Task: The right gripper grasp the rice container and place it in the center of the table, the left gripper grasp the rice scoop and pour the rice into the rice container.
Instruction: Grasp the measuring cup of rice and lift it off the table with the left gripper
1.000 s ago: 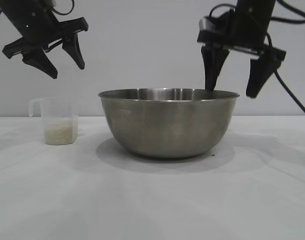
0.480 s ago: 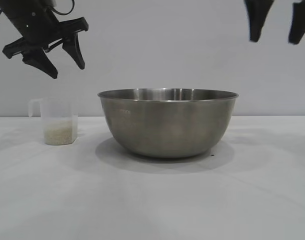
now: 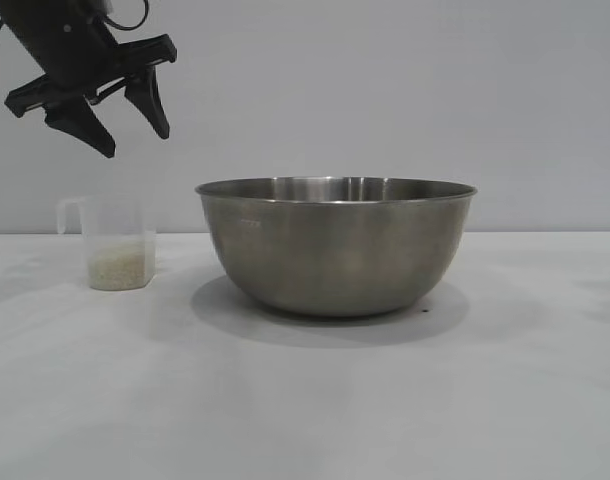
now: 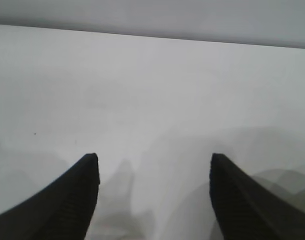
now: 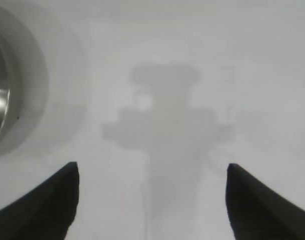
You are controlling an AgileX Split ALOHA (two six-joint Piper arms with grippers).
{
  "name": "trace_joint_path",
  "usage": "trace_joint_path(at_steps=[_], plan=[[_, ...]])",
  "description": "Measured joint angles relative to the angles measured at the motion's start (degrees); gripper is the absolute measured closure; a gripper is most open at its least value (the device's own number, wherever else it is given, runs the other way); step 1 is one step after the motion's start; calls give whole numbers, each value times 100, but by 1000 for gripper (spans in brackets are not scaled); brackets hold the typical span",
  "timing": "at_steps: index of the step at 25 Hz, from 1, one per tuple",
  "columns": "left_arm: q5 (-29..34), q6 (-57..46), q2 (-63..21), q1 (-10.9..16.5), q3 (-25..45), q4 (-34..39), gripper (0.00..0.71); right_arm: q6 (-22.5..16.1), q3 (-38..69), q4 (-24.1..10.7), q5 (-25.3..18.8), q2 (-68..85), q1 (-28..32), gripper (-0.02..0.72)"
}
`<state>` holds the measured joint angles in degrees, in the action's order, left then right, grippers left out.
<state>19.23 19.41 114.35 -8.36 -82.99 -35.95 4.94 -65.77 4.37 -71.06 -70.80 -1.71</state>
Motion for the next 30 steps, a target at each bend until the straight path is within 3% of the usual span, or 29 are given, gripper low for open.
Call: trace_joint_path(at_steps=[9,16,30], plan=[[101,0,0,0,0,0,251,-11,2238,0,227,2759,0,155],[125,0,0,0,0,0,251,-58,3373,0,356,4727,0,155],[133,10,3,0,0,271,251,-82,3781,-14,566,7170,0,155]])
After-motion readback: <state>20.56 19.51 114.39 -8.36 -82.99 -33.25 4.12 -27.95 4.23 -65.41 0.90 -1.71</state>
